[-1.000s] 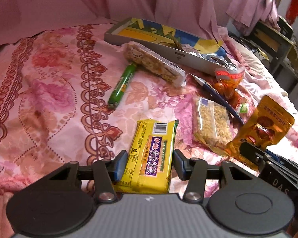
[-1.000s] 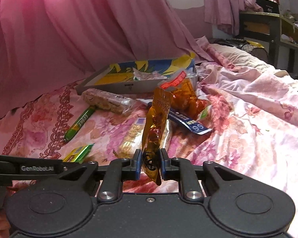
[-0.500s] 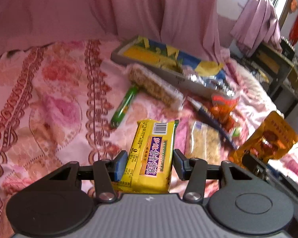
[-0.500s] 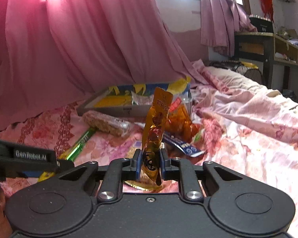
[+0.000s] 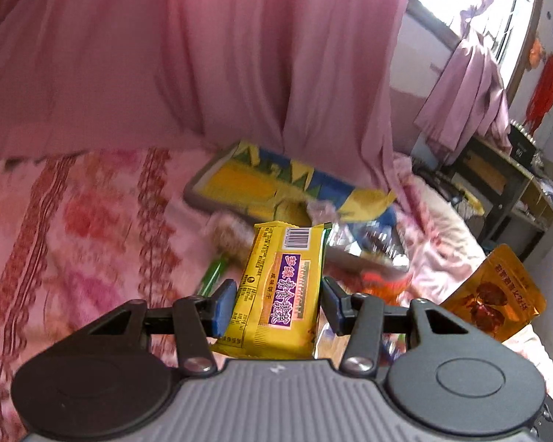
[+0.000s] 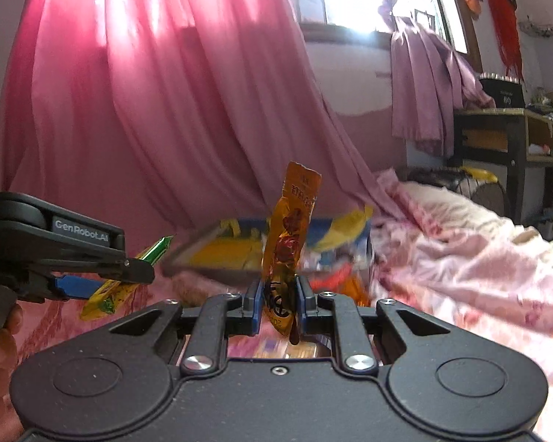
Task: Organize snacks
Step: 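Carry the wafer bar and gold pouch over the tray and lower them in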
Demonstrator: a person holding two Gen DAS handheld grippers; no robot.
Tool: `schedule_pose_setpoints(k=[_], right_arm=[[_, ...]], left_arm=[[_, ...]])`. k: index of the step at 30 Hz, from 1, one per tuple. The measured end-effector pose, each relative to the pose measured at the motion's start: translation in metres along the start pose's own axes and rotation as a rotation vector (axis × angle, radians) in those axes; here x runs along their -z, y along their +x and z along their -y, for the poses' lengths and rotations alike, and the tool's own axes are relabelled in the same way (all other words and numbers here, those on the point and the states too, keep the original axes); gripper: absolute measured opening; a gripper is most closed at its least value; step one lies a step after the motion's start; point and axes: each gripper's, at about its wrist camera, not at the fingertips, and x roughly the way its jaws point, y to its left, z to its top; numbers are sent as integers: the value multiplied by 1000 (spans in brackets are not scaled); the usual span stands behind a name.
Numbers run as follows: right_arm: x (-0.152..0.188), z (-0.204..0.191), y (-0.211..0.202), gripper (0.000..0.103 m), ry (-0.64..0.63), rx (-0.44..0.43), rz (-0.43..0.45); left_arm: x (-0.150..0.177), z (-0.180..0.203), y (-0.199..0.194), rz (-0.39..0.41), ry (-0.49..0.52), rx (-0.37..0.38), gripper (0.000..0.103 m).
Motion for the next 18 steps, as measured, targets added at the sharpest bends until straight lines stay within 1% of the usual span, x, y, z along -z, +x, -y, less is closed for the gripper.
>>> schedule_pose_setpoints(k=[4,8,12,18], right_arm=[[-20,13,20,19,0,3,47],[-35,28,46,19,34,-3,74],[-44,42,85,19,74,-31,58],[-50,62,140,19,155,-69,25]], left_arm=[[-22,10,11,45,35,11,53],[-42,19,34,55,60,16,53],[-59,21,63,38,70,17,53],[-81,25,121,-6,79,-1,53]])
